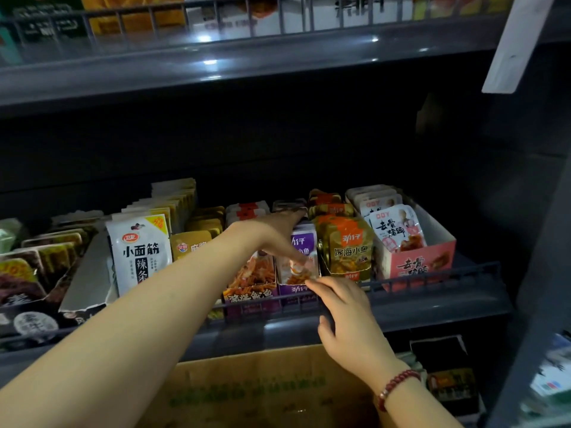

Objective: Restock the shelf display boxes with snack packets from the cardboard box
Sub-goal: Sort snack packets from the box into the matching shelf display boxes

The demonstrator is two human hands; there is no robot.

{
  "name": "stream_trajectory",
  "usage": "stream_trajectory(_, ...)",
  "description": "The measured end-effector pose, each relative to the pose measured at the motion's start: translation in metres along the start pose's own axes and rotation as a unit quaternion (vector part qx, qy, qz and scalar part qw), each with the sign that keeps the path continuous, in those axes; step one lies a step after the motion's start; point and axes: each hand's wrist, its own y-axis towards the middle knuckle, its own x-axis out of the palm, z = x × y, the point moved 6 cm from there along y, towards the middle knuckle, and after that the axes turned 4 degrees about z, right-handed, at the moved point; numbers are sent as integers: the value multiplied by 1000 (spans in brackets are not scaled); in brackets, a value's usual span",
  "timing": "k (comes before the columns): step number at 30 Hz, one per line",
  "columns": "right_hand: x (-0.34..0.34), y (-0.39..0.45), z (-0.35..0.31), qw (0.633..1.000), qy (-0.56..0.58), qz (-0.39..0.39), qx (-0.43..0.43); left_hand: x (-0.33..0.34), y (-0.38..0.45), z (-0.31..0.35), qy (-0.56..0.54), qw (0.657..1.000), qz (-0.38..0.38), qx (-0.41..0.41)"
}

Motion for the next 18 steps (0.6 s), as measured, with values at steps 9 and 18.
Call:
stream_trajectory(9, 2, 0, -18, 998, -15, 4, -60, -5, -23, -16, -4, 1000, 15, 1)
stream_trajectory(18, 0, 14, -33, 999, -27, 44, -18, -4, -46, -27, -138, 975, 170, 27)
